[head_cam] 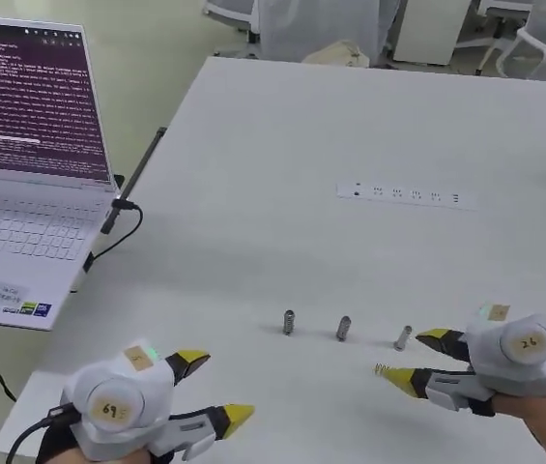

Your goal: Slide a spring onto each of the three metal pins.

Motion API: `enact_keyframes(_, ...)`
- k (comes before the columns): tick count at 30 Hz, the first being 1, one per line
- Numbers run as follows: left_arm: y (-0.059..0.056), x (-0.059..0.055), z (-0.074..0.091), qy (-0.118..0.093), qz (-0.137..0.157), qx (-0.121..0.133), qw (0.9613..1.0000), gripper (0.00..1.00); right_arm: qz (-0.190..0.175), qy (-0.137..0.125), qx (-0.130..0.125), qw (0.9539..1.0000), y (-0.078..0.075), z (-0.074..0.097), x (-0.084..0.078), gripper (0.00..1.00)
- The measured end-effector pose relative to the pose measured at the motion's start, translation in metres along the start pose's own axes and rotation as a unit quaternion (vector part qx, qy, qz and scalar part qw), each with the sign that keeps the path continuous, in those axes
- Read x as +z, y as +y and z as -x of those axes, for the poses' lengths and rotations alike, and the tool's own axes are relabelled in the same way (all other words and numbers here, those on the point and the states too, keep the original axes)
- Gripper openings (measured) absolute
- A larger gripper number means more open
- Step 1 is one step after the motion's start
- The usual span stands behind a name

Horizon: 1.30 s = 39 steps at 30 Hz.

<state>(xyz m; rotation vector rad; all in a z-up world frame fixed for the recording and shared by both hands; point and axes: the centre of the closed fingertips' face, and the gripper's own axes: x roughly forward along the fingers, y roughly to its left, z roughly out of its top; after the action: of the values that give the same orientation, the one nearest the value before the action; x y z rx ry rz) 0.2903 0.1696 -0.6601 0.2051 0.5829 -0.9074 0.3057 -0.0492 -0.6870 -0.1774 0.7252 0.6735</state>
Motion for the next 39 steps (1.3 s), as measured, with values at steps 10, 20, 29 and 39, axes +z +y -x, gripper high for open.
enact_keyframes(10, 0.001, 0.003, 0.000, -0.002, -0.001, 0.000, 1.0000, 0.47, -0.021, -0.020, -0.018, 0.9994, 0.000, 0.016, -0.003, 0.48)
enact_keyframes(20, 0.003, 0.006, -0.003, -0.002, -0.004, -0.001, 1.0000, 0.47, -0.045, -0.046, -0.034, 0.9974, 0.000, 0.032, -0.001, 0.53)
enact_keyframes(29, 0.003, 0.011, -0.004, -0.005, -0.006, -0.002, 1.0000, 0.47, -0.062, -0.053, -0.044, 0.9957, 0.002, 0.042, -0.012, 0.55)
enact_keyframes(39, 0.001, 0.010, -0.006, -0.002, -0.007, -0.008, 0.9999, 0.47, -0.083, -0.050, -0.044, 0.9943, 0.010, 0.048, -0.026, 0.60)
